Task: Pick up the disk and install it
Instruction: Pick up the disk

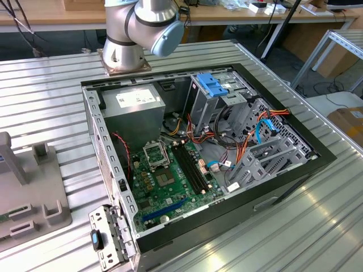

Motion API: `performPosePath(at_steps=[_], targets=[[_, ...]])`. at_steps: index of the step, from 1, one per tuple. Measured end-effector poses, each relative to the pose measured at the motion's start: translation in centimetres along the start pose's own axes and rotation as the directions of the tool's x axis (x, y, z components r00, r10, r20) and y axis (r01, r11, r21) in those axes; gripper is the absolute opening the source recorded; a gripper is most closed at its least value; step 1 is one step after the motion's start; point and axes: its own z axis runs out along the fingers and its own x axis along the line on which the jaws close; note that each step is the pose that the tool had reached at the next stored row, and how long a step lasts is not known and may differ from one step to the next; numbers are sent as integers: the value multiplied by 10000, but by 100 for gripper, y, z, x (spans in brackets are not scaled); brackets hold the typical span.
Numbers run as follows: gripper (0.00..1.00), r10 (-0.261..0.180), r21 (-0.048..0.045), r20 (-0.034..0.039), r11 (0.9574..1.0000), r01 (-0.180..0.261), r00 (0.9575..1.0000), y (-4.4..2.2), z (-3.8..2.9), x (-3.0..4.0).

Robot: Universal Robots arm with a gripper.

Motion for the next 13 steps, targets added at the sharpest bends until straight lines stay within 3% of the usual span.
performPosePath(at_steps=[5,13], targets=[[37,-1,15,1,10000,1,10000,-1,-187,-4],[37,-2,48,1,10000,2,10000,-2,-323,-7]])
